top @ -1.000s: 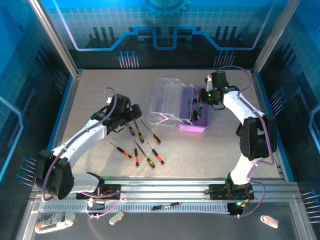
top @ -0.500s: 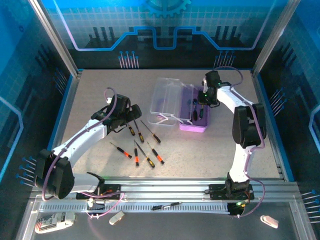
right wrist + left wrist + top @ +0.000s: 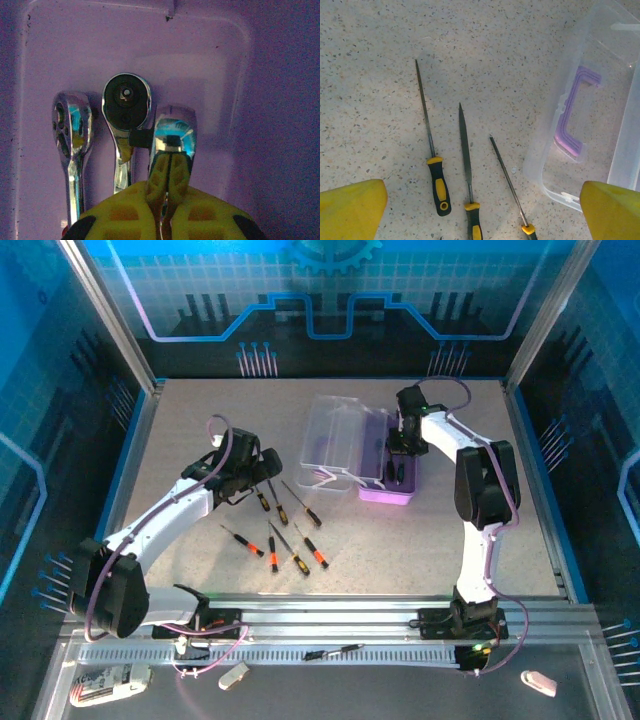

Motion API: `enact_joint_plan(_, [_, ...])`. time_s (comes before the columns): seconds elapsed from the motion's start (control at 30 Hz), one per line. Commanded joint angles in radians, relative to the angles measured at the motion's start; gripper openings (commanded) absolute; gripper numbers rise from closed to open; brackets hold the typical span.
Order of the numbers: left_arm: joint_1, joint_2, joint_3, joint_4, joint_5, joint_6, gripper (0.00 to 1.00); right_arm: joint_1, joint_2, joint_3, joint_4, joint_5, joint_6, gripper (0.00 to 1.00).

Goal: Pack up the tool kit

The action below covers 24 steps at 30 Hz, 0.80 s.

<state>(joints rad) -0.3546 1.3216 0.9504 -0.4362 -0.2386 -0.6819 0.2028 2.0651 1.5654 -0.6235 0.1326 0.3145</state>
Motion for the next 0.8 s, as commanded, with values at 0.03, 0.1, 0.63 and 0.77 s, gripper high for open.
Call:
enact_joint_plan(0.03, [0.014,-0.01,0.016,-0.018,0.015,0.007,0.99,0.008,0.006,0.0,-0.012,-0.007,0.026,0.09])
enact_joint_plan(0.1, [0.014,-0.011,0.018,-0.02,0.019,0.004,0.99,0.01,-0.001,-0.013,0.004,-0.01,0.029,0.1])
enact_joint_plan(0.63, [0.016,-0.01,0.036,-0.029,0.038,-0.01,0.99,0.0,-0.014,-0.037,0.032,-0.037,0.054,0.25])
enact_joint_plan(0.77, [0.016,-0.012,0.031,-0.033,0.03,-0.018,0.99,0.0,-0.049,-0.067,0.064,-0.051,0.078,0.26])
